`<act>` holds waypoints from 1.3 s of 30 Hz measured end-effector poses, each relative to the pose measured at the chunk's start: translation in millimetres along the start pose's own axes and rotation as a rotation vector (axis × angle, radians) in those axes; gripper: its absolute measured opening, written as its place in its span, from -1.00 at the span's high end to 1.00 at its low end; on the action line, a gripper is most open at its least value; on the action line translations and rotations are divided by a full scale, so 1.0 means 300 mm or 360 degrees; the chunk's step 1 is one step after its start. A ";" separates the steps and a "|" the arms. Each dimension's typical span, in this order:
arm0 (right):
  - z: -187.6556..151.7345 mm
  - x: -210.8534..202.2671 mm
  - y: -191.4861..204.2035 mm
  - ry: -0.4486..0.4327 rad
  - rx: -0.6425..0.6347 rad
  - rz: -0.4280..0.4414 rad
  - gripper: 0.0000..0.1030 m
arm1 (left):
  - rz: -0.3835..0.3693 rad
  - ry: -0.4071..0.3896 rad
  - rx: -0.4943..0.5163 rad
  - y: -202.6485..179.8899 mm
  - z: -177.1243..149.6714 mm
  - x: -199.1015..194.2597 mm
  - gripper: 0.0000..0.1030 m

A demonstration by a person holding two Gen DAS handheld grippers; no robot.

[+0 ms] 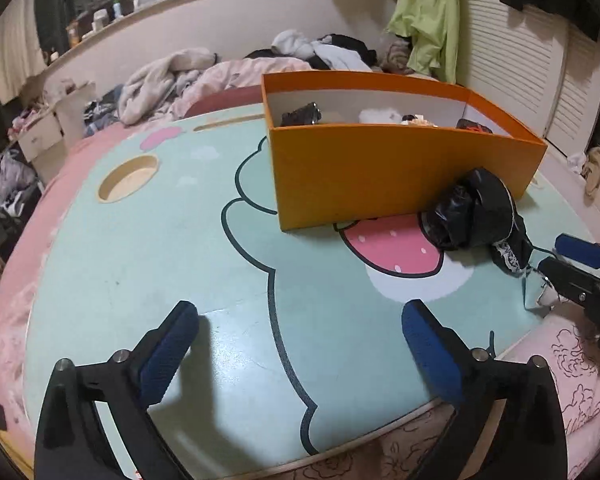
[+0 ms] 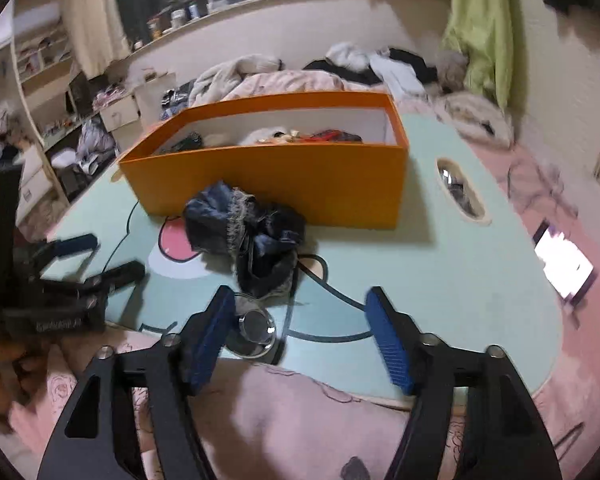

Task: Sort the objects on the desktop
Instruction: 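Grasp the small silver cup with the right tool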

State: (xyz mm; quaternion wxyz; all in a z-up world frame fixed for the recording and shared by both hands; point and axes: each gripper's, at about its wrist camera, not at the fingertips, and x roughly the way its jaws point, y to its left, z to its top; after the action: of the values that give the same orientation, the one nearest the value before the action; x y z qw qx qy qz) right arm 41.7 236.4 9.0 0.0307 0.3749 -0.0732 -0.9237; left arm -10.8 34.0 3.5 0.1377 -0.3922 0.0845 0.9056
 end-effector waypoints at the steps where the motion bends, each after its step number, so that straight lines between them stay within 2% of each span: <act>1: 0.002 0.010 -0.018 0.0023 0.0028 0.0041 -0.55 | -0.0016 0.0004 -0.0010 0.006 0.000 0.003 -0.99; 2: 0.004 0.020 -0.031 0.0041 0.0051 0.0092 -0.58 | -0.0020 0.0003 -0.0011 0.009 0.000 0.002 -0.99; 12: -0.017 0.003 -0.006 0.0015 0.0009 0.0069 -0.60 | -0.0022 -0.0007 -0.0011 0.007 -0.011 -0.006 -0.99; 19: -0.039 -0.018 0.137 -0.0037 -0.0312 0.0015 -0.60 | -0.0022 -0.0007 -0.0011 0.009 -0.011 -0.007 -0.99; 21: -0.045 -0.006 0.163 -0.0011 -0.0382 0.0018 -0.52 | -0.0021 -0.0007 -0.0010 0.008 -0.011 -0.009 -0.99; 24: -0.059 0.030 0.179 0.0076 -0.0425 0.0004 -0.10 | -0.0021 -0.0004 -0.0010 0.008 -0.012 -0.008 -0.99; 26: -0.056 0.026 0.169 0.0075 -0.0415 0.0056 0.20 | -0.0021 -0.0002 -0.0010 0.005 -0.012 -0.002 -0.99; 27: -0.056 0.023 0.166 0.0069 -0.0414 0.0049 0.28 | -0.0020 -0.0001 -0.0009 0.004 -0.013 0.001 -0.99; 28: -0.056 0.017 0.166 0.0066 -0.0415 0.0052 0.47 | -0.0022 -0.0003 -0.0010 0.008 -0.012 -0.004 -0.99; 36: -0.059 0.006 0.153 0.0041 -0.0384 0.0069 0.47 | -0.0022 -0.0005 -0.0011 0.007 -0.014 -0.005 -0.99; 39: -0.054 -0.022 0.130 -0.0031 -0.0324 0.0109 0.47 | -0.0022 -0.0006 -0.0010 0.008 -0.014 -0.006 -0.99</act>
State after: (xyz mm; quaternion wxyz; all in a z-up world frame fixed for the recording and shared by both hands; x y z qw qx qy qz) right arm 57.8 197.0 8.4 0.0994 0.3580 0.0078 -0.9284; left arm -7.5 30.3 2.0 0.1429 -0.3916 0.0785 0.9056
